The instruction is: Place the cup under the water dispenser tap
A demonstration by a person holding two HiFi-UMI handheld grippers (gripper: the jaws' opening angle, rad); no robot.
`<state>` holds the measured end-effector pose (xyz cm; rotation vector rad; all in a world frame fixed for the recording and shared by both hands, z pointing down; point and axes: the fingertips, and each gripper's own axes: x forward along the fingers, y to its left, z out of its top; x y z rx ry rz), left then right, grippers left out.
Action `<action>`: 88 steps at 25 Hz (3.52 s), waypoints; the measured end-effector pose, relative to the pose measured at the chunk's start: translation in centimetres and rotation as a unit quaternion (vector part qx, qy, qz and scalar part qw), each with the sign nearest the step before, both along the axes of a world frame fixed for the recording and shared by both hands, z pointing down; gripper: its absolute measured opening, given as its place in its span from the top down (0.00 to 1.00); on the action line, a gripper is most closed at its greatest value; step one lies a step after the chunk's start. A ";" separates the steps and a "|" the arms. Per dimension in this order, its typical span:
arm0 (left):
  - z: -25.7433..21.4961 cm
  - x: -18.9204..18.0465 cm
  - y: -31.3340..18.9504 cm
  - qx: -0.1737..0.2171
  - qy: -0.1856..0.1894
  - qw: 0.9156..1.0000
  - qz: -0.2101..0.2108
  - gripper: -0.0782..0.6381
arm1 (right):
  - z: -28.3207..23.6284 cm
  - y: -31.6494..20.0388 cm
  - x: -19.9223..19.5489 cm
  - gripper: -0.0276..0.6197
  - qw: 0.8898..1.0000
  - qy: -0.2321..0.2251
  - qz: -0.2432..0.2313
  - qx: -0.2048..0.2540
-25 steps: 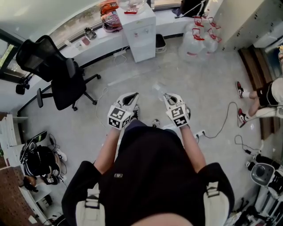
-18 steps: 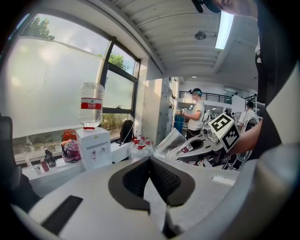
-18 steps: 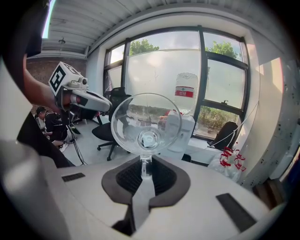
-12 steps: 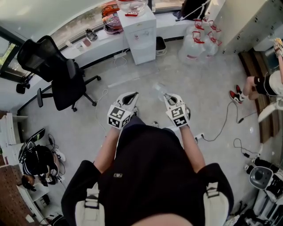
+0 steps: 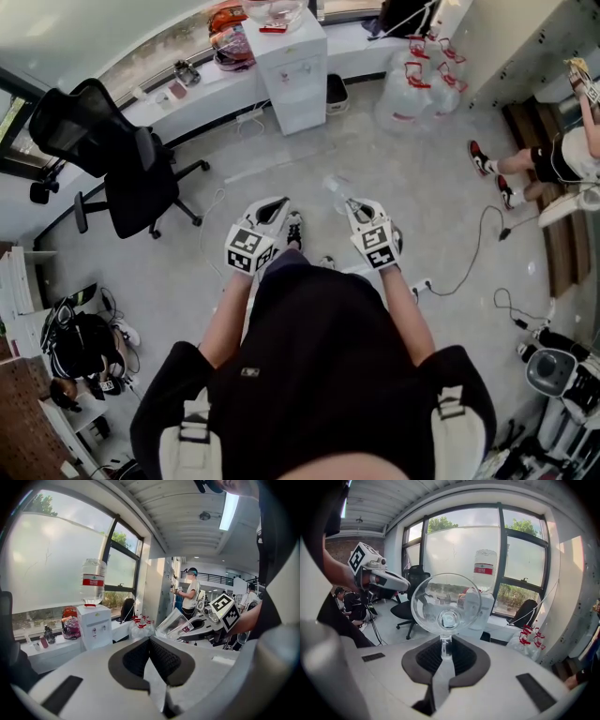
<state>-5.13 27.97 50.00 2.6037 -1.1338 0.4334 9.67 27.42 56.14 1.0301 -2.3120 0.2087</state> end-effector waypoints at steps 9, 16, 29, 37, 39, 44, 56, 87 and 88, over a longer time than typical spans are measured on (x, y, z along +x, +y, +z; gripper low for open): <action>-0.2 0.7 -4.7 -0.001 0.010 1.000 0.024 0.89 | 0.3 -2.9 0.6 0.94 1.000 0.012 0.019 -0.009; -0.6 1.2 -8.9 0.000 0.011 0.999 0.046 0.89 | 0.1 -6.3 1.0 0.94 0.999 0.014 0.038 -0.012; 0.1 0.4 -15.7 -0.007 0.008 0.998 0.069 0.89 | 0.9 -11.7 0.0 0.94 0.998 0.016 0.059 -0.025; -0.1 0.5 -19.4 -0.007 0.011 0.996 0.089 0.89 | 1.1 -14.5 0.3 0.94 0.996 0.019 0.085 -0.027; 0.0 0.3 -20.1 -0.008 0.012 0.996 0.092 0.89 | 1.0 -15.2 0.2 0.94 0.995 0.018 0.090 -0.029; 0.5 -0.5 -21.7 -0.013 0.012 0.995 0.100 0.89 | 1.2 -16.6 -0.6 0.94 0.995 0.019 0.098 -0.032; 0.8 -3.2 -26.2 -0.008 0.016 0.993 0.114 0.89 | 2.0 -20.2 -3.4 0.94 0.993 0.024 0.111 -0.032; 2.7 -11.7 -30.1 -0.020 0.027 0.997 0.064 0.89 | 3.6 -25.0 -10.4 0.94 0.996 0.044 0.058 -0.046; 2.8 -12.0 -30.2 -0.022 0.027 0.998 0.058 0.89 | 3.6 -25.3 -10.6 0.94 0.997 0.044 0.052 -0.046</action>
